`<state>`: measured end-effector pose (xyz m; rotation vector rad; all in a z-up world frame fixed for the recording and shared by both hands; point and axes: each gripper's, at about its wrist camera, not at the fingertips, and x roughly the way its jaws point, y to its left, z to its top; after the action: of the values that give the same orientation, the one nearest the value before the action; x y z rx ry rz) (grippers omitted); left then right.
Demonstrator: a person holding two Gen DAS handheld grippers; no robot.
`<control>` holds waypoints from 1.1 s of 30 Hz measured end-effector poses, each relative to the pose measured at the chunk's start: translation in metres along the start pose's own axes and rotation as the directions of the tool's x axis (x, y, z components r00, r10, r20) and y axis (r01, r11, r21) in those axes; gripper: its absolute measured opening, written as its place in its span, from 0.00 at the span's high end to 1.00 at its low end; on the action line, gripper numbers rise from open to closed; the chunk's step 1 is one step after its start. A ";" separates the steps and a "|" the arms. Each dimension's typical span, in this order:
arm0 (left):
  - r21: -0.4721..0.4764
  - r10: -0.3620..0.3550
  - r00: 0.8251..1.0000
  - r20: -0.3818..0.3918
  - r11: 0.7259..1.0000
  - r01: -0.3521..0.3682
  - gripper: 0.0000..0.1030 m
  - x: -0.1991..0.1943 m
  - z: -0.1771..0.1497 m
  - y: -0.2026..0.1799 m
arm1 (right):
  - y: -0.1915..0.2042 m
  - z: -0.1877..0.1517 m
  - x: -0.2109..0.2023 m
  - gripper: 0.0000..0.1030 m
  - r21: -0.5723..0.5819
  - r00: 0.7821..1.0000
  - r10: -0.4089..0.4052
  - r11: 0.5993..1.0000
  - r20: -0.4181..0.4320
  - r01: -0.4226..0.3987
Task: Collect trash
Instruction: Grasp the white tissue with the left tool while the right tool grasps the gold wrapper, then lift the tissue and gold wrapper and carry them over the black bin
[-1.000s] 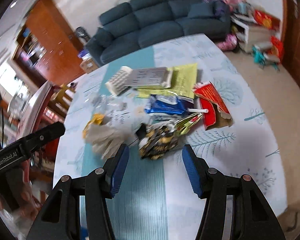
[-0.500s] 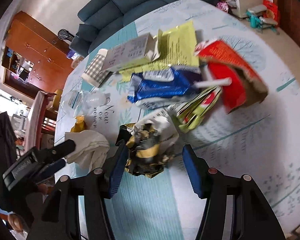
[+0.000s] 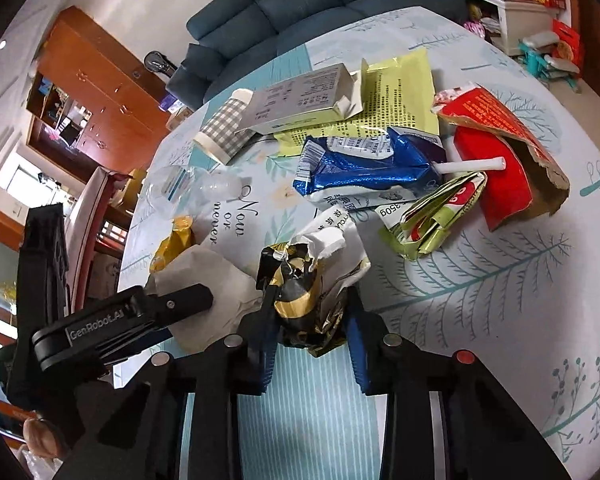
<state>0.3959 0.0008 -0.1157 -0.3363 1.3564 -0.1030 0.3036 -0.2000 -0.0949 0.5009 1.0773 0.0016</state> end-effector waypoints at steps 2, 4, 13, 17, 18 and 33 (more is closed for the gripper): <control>0.006 -0.007 1.000 -0.001 1.000 0.007 0.25 0.002 -0.001 -0.002 | 0.001 -0.002 -0.001 0.74 0.000 1.000 0.006 1.000 -0.002 -0.006; 0.022 -0.032 0.999 0.000 0.999 0.032 0.43 0.002 -0.001 -0.006 | 0.000 -0.004 -0.003 0.75 0.006 1.000 0.010 1.000 -0.003 -0.010; 0.148 -0.014 0.997 0.075 0.989 0.003 0.78 -0.016 -0.012 -0.032 | 0.003 -0.019 -0.029 0.77 -0.007 0.999 0.050 0.999 0.011 -0.050; 0.173 -0.034 0.996 0.085 0.985 0.018 0.79 -0.036 -0.024 -0.033 | 0.009 -0.028 -0.054 0.77 -0.029 0.997 0.068 0.997 0.027 -0.067; 0.181 -0.039 0.995 0.090 0.983 0.022 0.79 -0.043 -0.027 -0.032 | 0.011 -0.032 -0.062 0.77 -0.036 0.997 0.072 0.997 0.030 -0.071; 0.482 -0.139 0.955 0.264 0.876 -0.006 0.79 -0.225 -0.141 -0.060 | 0.044 -0.097 -0.224 0.77 -0.157 0.984 0.132 0.981 0.118 -0.112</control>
<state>0.2177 -0.0215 0.0893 0.0243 0.9831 -0.4260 0.1242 -0.1769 0.0744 0.4250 0.9121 0.1559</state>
